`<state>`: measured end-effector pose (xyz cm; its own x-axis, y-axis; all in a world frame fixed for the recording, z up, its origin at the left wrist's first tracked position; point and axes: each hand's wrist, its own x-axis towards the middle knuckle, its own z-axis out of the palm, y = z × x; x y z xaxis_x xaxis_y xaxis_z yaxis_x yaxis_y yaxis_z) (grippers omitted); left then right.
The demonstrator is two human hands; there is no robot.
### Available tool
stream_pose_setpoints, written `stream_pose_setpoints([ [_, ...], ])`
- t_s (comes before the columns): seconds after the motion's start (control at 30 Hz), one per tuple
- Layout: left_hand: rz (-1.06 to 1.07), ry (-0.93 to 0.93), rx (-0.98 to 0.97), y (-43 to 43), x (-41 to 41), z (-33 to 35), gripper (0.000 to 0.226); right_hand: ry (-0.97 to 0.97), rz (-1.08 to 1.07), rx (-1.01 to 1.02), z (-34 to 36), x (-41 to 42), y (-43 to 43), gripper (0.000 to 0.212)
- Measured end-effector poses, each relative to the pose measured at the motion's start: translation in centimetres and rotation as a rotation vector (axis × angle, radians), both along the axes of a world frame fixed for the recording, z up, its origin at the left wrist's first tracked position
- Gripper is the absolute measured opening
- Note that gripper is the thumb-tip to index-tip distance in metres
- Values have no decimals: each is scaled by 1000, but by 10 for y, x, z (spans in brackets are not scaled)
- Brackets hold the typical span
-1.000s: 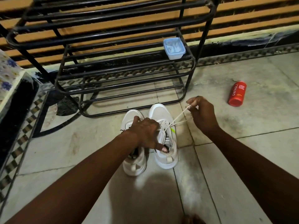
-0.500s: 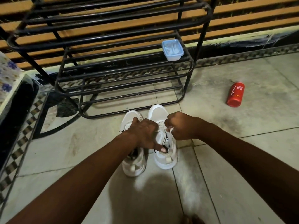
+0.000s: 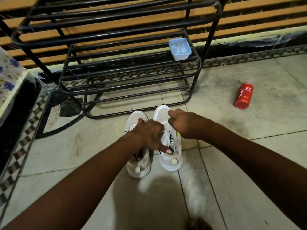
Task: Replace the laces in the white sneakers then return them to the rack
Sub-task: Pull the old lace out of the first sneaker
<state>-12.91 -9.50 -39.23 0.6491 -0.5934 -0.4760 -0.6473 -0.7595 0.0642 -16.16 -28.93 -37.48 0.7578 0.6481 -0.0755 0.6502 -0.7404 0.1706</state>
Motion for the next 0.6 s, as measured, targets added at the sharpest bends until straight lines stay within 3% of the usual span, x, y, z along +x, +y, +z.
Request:
stream_pose_setpoints([
  [0.13, -8, -7, -3, 0, 1, 2, 101, -296, -318, 305, -6, -8, -14, 14],
  [0.3, -5, 4, -18, 0, -2, 4, 93, -241, -873, 825, -21, -28, -22, 34],
  [0.37, -3, 8, -20, 1, -2, 4, 91, -68, -1097, 1278, -21, -24, -20, 36],
  [0.47, 3, 11, -18, 0, -2, 4, 92, 455, -1183, 2328, -16, -17, -8, 34],
  [0.5, 3, 10, -20, 0, -2, 4, 93, 534, -1179, 2474, -14, -14, -7, 33],
  [0.53, 5, 8, -24, 0, -1, 4, 93, 535, -1178, 2496, -11, -11, -8, 32],
  [0.6, 4, 9, -25, 1, -1, 2, 91, 435, -1192, 2338, -8, -6, -17, 33],
])
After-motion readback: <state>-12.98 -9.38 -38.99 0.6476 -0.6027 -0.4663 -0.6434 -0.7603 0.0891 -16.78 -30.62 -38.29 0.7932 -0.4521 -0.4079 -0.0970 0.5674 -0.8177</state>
